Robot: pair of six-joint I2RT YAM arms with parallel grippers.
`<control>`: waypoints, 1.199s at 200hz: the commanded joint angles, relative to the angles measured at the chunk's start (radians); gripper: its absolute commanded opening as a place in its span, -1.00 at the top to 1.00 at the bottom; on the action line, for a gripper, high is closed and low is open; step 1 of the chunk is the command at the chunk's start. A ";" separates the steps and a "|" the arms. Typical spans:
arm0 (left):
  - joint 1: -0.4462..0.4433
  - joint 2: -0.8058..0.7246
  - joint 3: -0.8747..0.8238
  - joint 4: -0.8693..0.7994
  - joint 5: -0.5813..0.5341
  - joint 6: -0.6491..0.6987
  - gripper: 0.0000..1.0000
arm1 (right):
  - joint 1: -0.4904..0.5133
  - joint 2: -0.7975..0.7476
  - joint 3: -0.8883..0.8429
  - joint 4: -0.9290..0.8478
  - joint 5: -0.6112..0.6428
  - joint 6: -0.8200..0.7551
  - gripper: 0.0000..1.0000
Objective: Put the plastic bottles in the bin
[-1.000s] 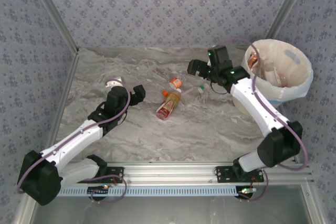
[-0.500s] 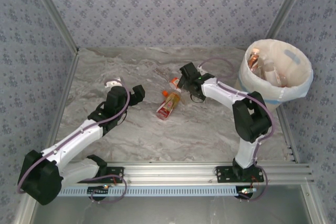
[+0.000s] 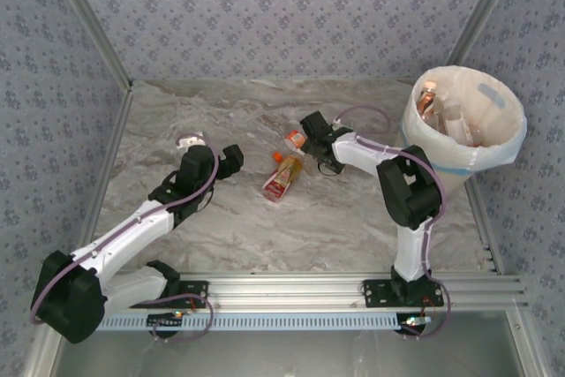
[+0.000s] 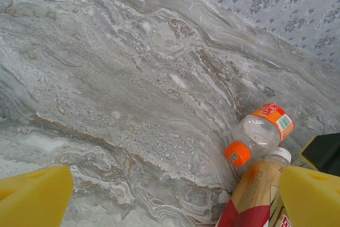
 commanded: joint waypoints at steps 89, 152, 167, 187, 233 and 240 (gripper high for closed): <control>0.006 0.031 0.020 0.002 0.017 -0.009 -0.99 | -0.045 0.058 -0.037 0.049 -0.087 -0.056 -0.56; 0.005 0.086 0.057 -0.012 0.059 -0.003 -0.99 | -0.049 -0.044 -0.110 0.154 -0.098 -0.184 -0.18; 0.006 0.096 0.065 -0.014 0.065 -0.001 -0.99 | -0.049 -0.084 -0.152 0.161 -0.087 -0.212 -0.13; 0.006 0.105 0.070 -0.012 0.069 -0.003 -0.99 | -0.047 -0.139 -0.176 0.177 -0.087 -0.278 -0.10; 0.006 0.119 0.076 -0.011 0.077 -0.010 -0.99 | -0.041 -0.294 -0.249 0.240 -0.097 -0.390 -0.03; 0.006 0.118 0.076 -0.011 0.078 -0.014 -0.99 | -0.041 -0.323 -0.265 0.254 -0.099 -0.404 -0.02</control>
